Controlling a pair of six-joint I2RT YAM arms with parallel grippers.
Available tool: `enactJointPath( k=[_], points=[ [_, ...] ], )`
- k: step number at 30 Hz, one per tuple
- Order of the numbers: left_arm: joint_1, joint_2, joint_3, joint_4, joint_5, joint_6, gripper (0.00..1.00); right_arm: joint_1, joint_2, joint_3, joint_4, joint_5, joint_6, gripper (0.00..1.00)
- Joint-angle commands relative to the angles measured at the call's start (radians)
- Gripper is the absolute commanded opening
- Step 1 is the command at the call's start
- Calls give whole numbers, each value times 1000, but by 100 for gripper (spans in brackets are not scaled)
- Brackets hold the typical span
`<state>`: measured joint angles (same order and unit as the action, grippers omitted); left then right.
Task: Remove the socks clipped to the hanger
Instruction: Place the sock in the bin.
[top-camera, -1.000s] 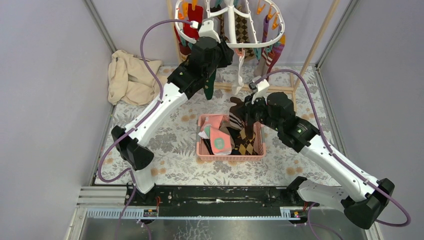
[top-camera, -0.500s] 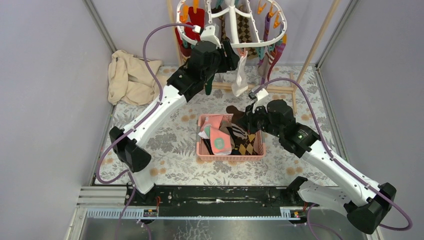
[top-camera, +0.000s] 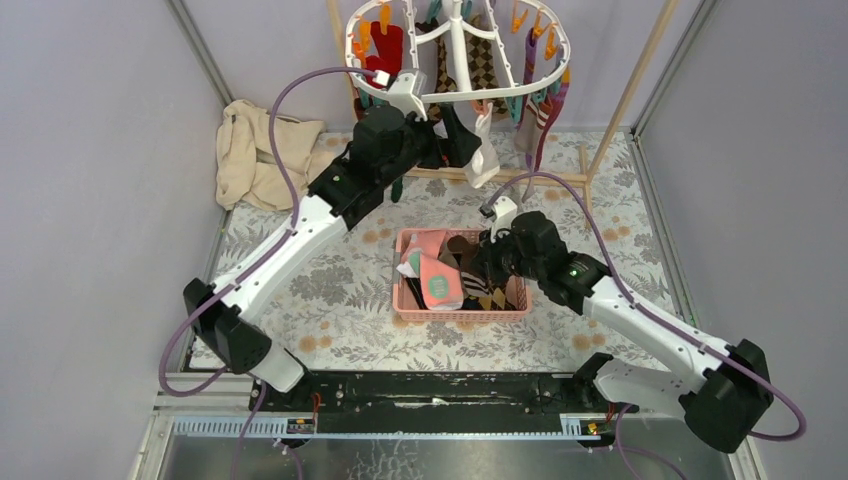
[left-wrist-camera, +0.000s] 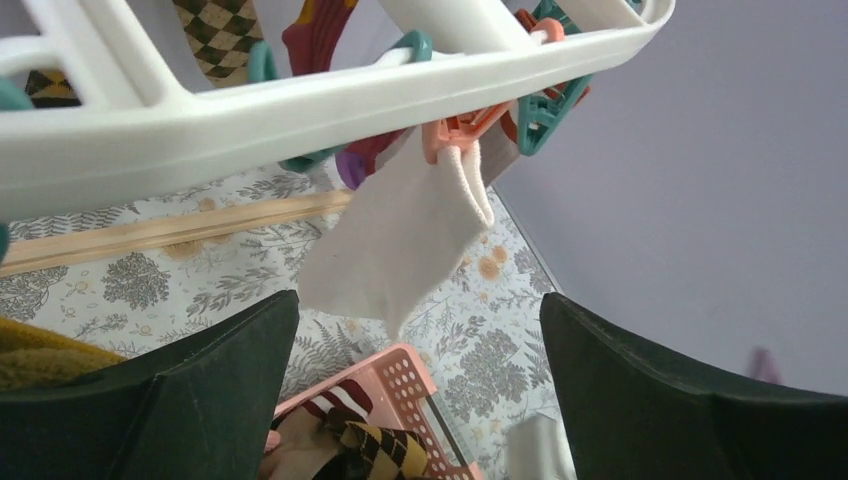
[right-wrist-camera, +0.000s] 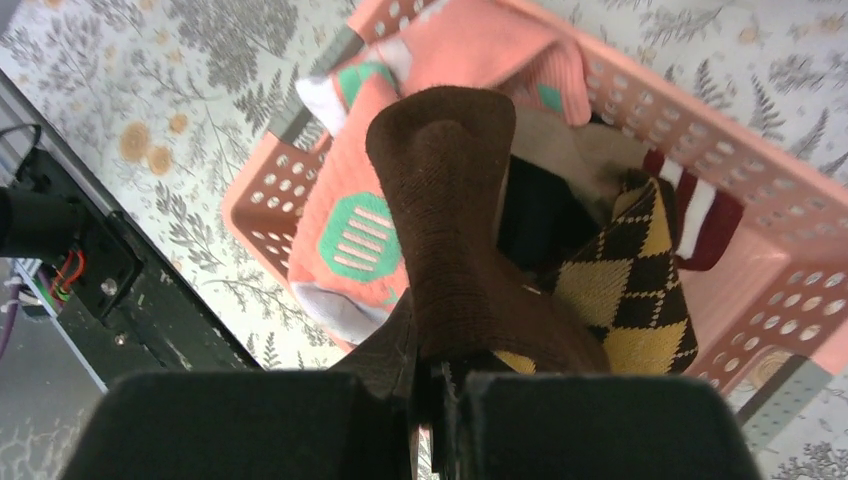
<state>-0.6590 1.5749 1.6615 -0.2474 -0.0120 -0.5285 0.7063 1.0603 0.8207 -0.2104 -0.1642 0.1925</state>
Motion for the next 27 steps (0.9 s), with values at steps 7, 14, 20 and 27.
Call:
enactJointPath(
  k=[7,14,20,27],
  points=[
    [-5,-184,-169,79,96,-10,99,9,144,-86,151,8,78,0],
    [-5,-148,-158,97,174,27,99,9,234,-109,156,74,98,2],
    [-5,-93,-144,120,187,59,99,9,262,-109,129,97,106,30],
    [-5,-29,-159,241,336,123,99,10,176,-79,18,159,106,55]
  ],
)
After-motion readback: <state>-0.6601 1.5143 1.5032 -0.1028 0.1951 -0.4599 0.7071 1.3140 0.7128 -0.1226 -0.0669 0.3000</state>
